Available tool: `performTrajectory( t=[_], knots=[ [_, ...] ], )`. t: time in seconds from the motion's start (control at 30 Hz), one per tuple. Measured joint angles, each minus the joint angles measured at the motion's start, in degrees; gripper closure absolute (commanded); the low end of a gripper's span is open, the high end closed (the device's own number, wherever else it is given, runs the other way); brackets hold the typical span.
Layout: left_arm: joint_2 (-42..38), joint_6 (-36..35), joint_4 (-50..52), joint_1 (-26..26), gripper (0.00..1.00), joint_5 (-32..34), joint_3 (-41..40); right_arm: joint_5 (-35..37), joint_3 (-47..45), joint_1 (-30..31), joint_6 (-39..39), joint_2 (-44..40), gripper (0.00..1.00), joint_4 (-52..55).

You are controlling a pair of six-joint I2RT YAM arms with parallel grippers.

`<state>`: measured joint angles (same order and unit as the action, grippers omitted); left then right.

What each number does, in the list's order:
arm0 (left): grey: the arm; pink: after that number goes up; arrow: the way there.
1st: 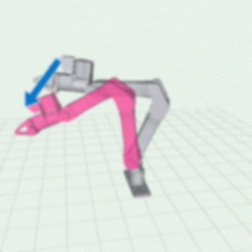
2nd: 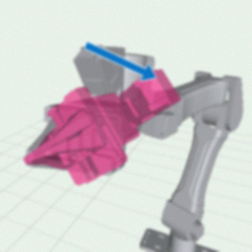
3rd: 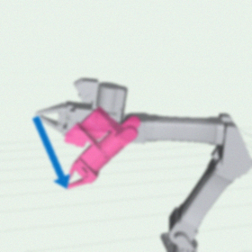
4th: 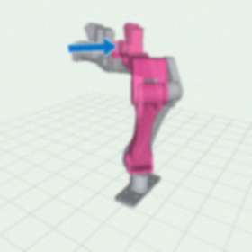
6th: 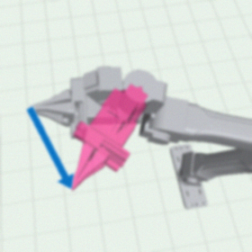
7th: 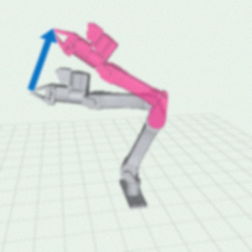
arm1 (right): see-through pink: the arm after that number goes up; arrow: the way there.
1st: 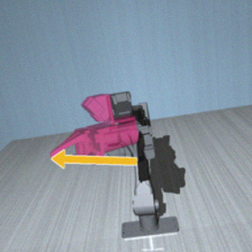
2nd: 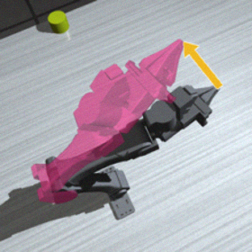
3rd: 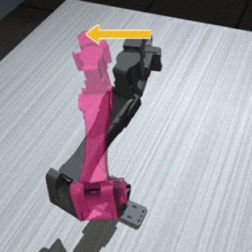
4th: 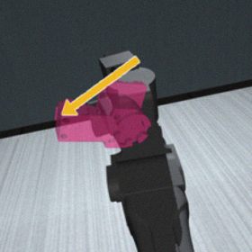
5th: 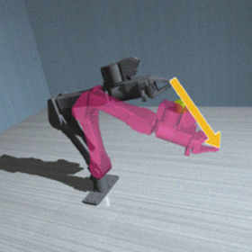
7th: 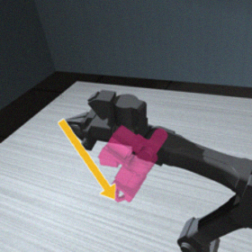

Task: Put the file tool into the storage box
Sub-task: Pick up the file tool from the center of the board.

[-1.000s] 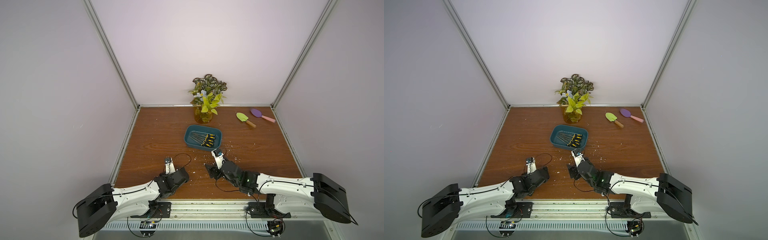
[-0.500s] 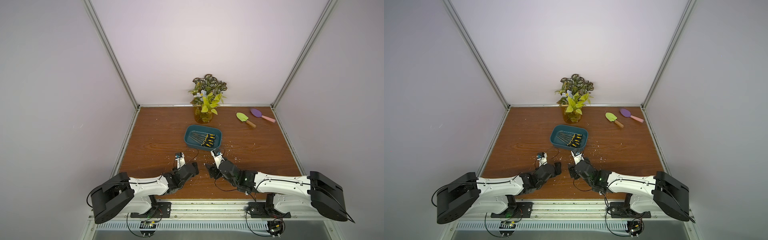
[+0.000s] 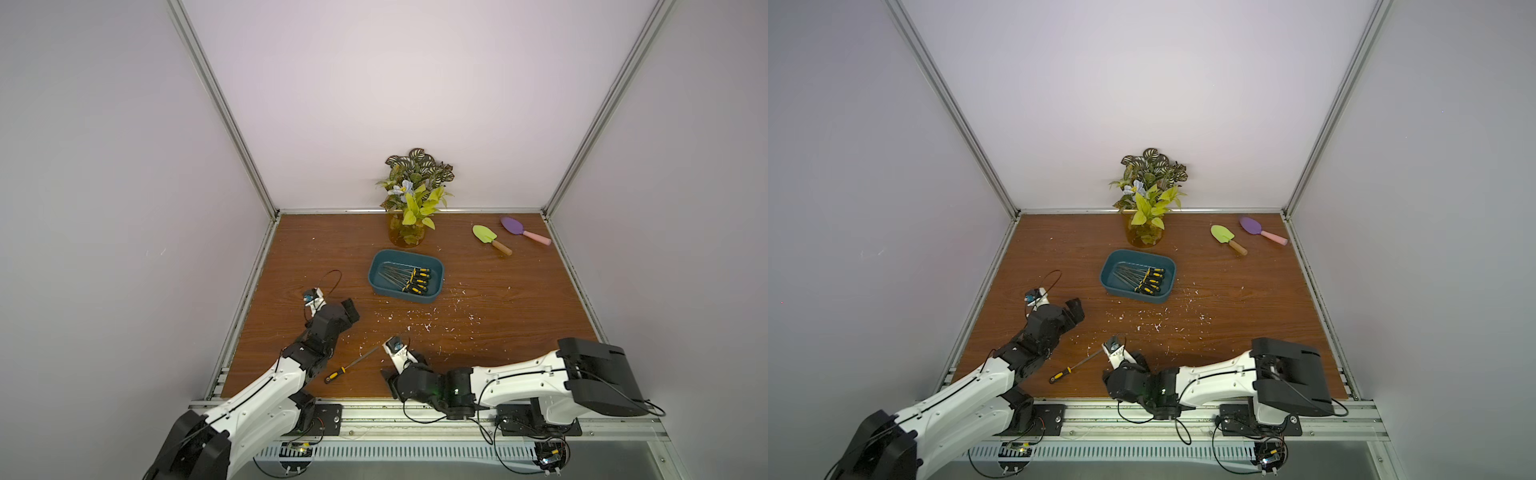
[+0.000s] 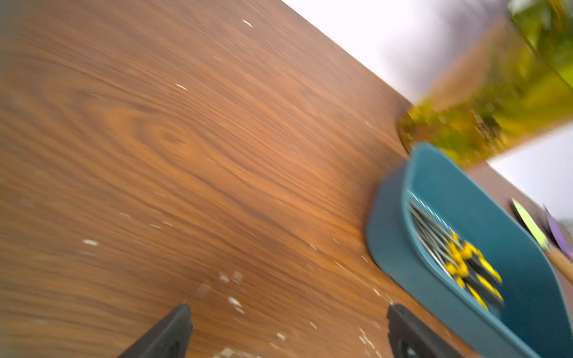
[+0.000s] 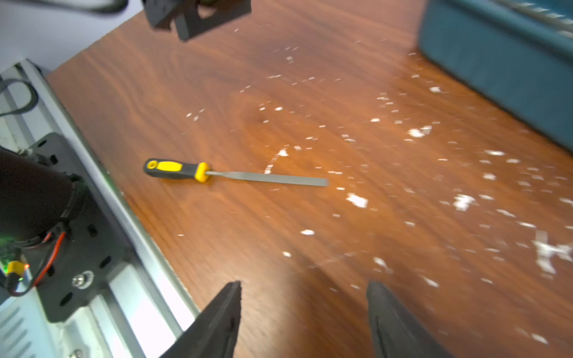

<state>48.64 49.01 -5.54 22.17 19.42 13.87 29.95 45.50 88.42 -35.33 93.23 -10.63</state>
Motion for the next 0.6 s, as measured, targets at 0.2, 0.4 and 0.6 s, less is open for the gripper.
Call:
performTrajectory(
  t=[0.2, 0.4, 0.6],
  knots=[
    [-1.1, -3.9, 0.3, -9.0, 0.00, -6.0, -1.1, -0.8, 9.7, 3.5, -2.1, 9.2, 0.41, 0.8],
    [0.0, -5.4, -0.4, -9.5, 0.00, -8.7, -1.1, -2.9, 12.3, 3.0, -3.3, 14.6, 0.60, -0.4],
    [3.2, -6.0, -2.0, -9.5, 0.00, -9.8, -1.1, -6.2, 12.8, -0.9, -2.9, 17.6, 0.73, -2.3]
  ],
)
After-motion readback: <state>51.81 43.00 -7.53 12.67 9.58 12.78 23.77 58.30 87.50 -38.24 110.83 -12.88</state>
